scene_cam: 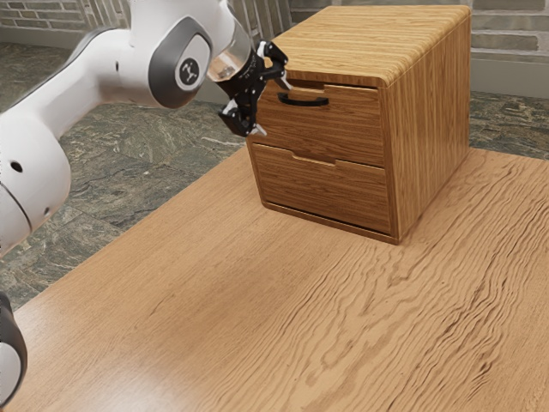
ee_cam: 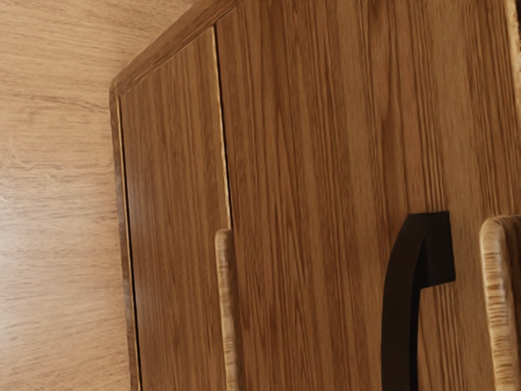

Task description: Pull the drawer handle with one arm to open the drawer

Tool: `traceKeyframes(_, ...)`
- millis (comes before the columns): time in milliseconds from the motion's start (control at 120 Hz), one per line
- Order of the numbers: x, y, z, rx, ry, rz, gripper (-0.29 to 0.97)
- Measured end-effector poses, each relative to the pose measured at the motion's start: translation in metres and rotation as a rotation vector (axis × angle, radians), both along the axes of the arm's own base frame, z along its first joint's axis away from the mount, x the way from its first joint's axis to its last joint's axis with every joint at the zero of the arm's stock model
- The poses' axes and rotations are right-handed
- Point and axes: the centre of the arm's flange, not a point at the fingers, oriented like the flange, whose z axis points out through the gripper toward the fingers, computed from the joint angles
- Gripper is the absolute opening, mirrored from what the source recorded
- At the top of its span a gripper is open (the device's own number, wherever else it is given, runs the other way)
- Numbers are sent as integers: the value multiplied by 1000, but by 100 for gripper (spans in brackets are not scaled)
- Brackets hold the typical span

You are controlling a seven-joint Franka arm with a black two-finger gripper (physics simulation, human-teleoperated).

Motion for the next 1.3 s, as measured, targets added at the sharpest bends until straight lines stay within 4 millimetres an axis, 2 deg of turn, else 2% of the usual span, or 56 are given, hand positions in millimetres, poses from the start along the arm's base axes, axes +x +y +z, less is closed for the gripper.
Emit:
traceKeyframes(158, 11, -3, -15, -20, -10, 20, 68)
traceKeyframes(500, 14, -1, -14, -44, -49, 54, 68)
traceKeyframes(1033, 22, -2, -29, -70, -44, 78, 68)
traceKeyframes(1133, 22, -1, -30, -81, -44, 82, 63)
traceKeyframes(1300, 20, -2, -27, -95, -47, 87, 44)
